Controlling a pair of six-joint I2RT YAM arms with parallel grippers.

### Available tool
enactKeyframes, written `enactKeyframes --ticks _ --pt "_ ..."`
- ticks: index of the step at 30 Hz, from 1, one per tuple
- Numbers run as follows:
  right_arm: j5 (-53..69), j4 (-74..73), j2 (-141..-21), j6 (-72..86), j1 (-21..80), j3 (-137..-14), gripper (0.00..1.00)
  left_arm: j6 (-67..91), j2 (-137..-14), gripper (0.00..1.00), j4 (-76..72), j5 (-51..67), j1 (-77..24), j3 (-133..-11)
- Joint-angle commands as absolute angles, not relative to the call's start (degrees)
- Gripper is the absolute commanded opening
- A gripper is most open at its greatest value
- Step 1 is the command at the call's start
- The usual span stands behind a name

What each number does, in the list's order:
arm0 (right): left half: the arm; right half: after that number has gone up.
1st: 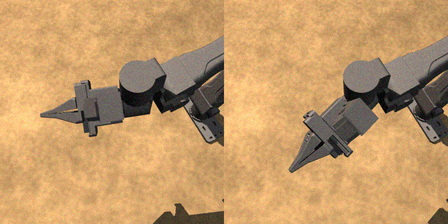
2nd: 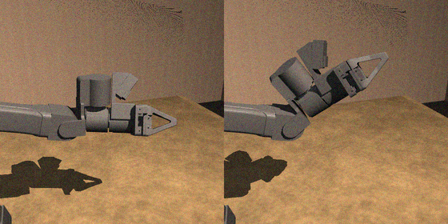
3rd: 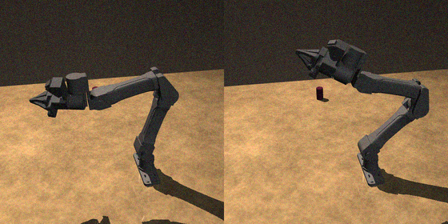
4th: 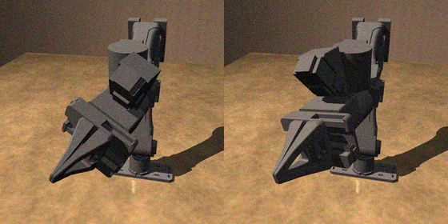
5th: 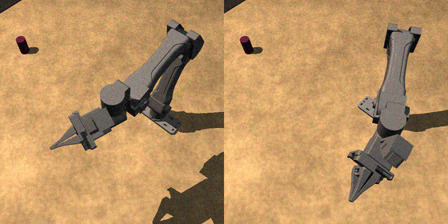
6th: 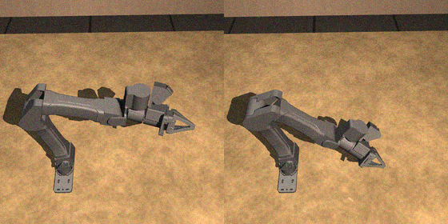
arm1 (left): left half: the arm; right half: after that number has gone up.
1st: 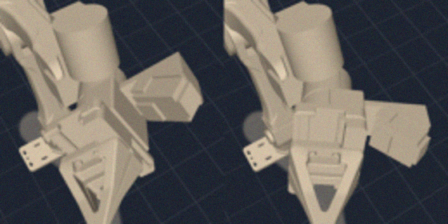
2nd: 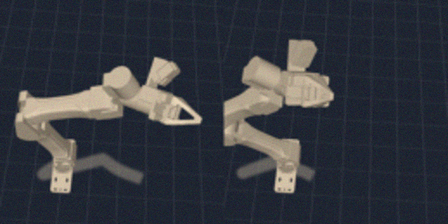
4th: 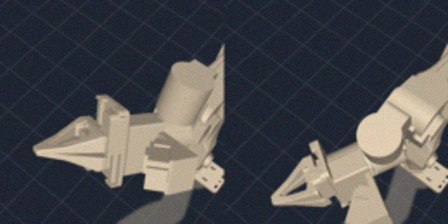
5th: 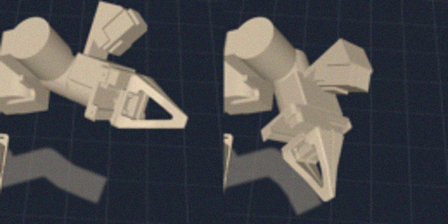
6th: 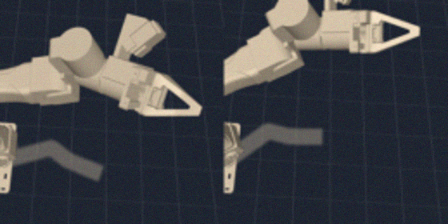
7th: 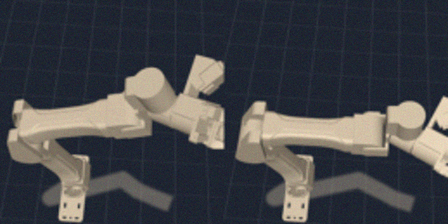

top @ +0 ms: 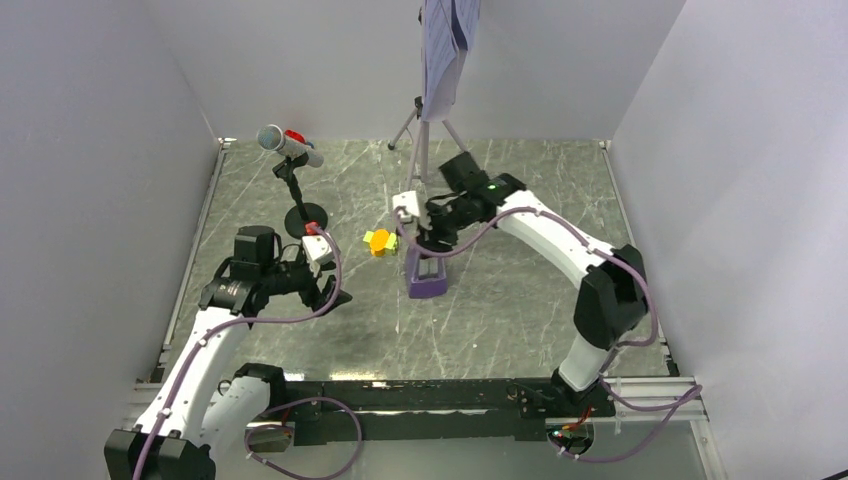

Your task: Pack up the instrument practice props

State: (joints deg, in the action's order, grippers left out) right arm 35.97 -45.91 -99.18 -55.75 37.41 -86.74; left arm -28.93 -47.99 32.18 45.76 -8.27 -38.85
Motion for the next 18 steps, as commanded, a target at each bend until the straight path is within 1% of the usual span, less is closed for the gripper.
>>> enactKeyframes --ticks 1,5,11,14,18 --pt "40.0 -42.0 -92.4 -49.6 28.9 -79.3 0.0 -33.4 -49.7 0.87 32.8 52.0 -8.6 -39.1" --pt "43.2 -35.9 -86.2 -45.8 23.6 -71.5 0.0 -39.7 -55.5 0.88 35.5 50.2 -13.4 -44.0" --pt "44.4 -31.5 -80.3 -42.5 19.9 -65.1 0.0 -46.8 -66.0 0.92 37.5 45.2 -21.0 -53.0" --pt "44.3 -28.3 -78.1 -40.4 19.1 -61.9 0.0 -46.2 -70.1 0.92 35.3 45.1 -23.3 -55.6" --pt "44.0 -23.3 -76.2 -37.4 18.5 -57.5 0.0 -44.3 -78.2 0.92 32.4 47.9 -26.2 -59.6"
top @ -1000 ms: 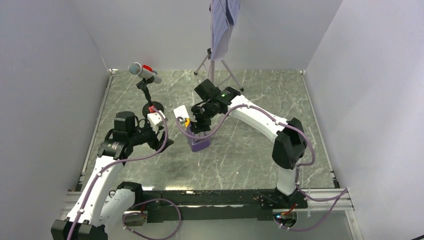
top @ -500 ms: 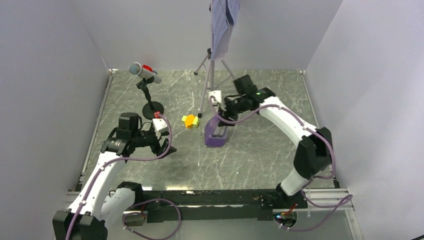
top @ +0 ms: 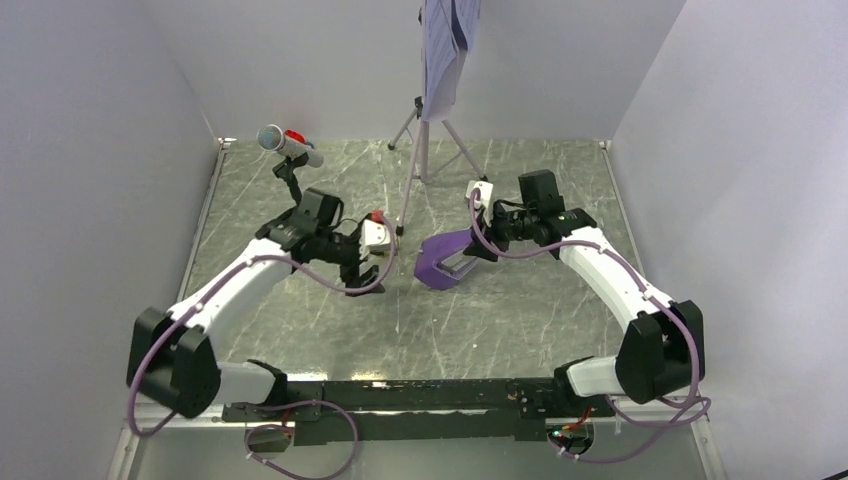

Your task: Pack up the instrument practice props

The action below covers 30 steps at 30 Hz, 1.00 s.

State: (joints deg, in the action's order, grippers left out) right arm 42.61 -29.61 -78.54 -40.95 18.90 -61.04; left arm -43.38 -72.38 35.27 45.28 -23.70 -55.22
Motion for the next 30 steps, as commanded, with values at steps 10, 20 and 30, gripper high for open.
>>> enactKeyframes --ticks 10,20,30 --pt "43.2 -19.4 -72.6 -34.6 17.7 -52.7 0.0 -46.9 -90.9 0.95 25.4 39.2 -32.4 -64.7" --pt "44.0 -19.4 -71.9 -34.6 16.9 -51.2 0.0 -43.9 -96.7 0.99 15.5 34.5 -35.0 -65.0" --pt "44.2 -19.2 -71.2 -34.3 16.6 -50.7 0.0 -42.9 -100.5 0.95 13.4 32.8 -37.5 -67.5"
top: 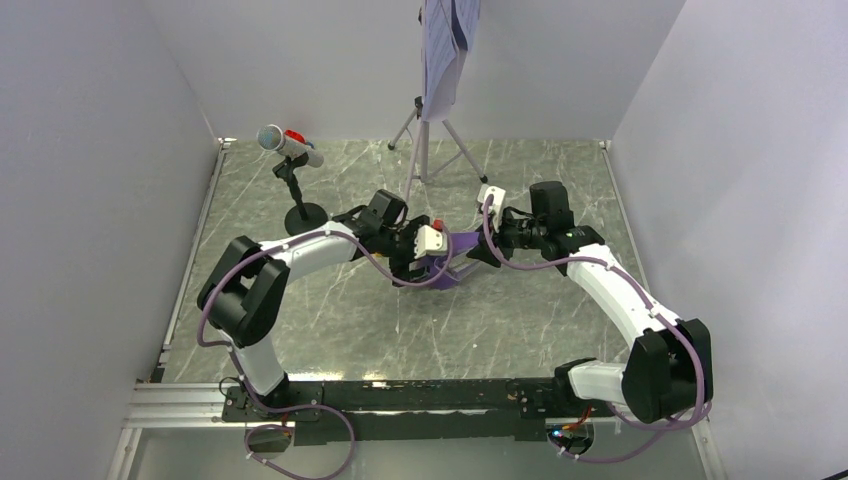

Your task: Pack up the instrument practice props

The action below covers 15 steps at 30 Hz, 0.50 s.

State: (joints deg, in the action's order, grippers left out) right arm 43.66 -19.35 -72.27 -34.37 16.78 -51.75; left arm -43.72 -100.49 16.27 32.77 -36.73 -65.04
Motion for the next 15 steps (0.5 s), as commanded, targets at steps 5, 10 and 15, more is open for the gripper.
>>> enactKeyframes --ticks 5,10,15 --pt "44.4 -19.3 -71.4 -34.3 16.5 -50.8 0.0 -41.8 -100.1 0.91 11.7 32.0 -38.2 -66.4" --pt "44.4 -19.2 -71.4 -34.0 16.4 -50.9 0.0 -41.3 -99.8 0.8 10.5 29.7 -39.2 -64.8" --pt "44.5 -19.2 -71.2 -33.6 16.4 -51.0 0.0 -40.6 -98.4 0.61 7.9 25.1 -40.4 -62.1"
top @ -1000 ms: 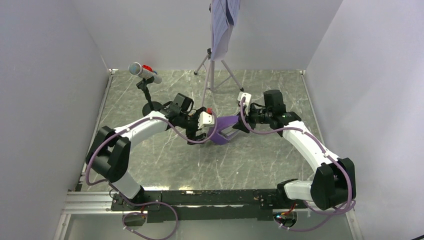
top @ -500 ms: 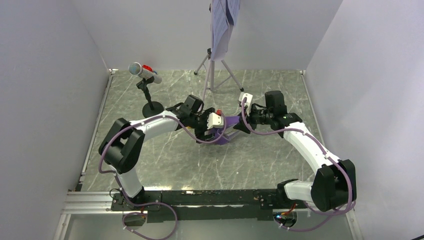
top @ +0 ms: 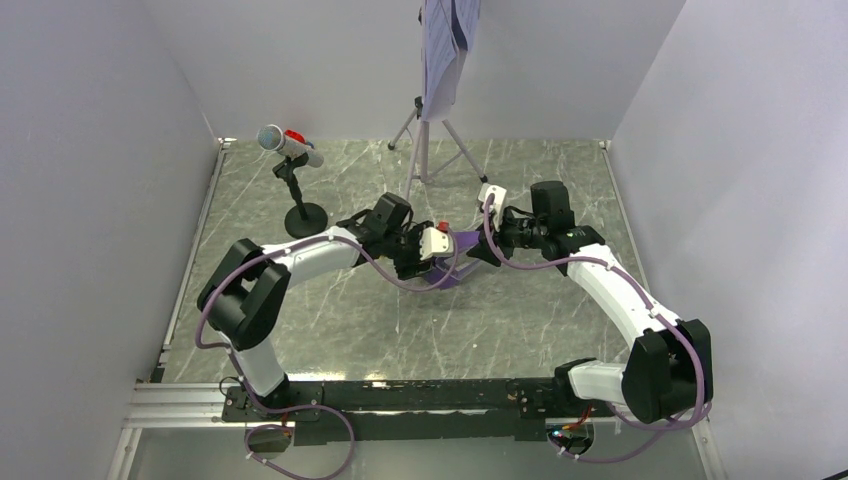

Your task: Pack up the instrument practice props

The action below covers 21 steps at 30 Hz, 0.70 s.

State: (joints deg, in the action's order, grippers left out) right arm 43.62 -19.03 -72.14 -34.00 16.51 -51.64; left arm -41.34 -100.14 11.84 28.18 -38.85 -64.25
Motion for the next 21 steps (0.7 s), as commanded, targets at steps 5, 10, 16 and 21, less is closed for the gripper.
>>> enactKeyframes --ticks 5,10,16,21 --pt "44.7 -19.1 -71.3 -33.2 16.4 -51.4 0.0 -38.8 -97.3 0.34 6.4 22.1 -40.6 -61.0" --pt "45.0 -18.8 -71.8 -32.7 16.3 -52.1 0.0 -37.1 -96.6 0.37 5.9 21.8 -40.7 -60.2" --pt "45.5 -18.5 -72.0 -31.6 16.5 -52.7 0.0 -34.8 -96.6 0.31 5.5 22.3 -40.7 -59.6" --pt "45.5 -18.7 -72.3 -31.5 16.4 -53.4 0.0 -32.4 -96.3 0.69 4.9 22.0 -40.6 -59.1"
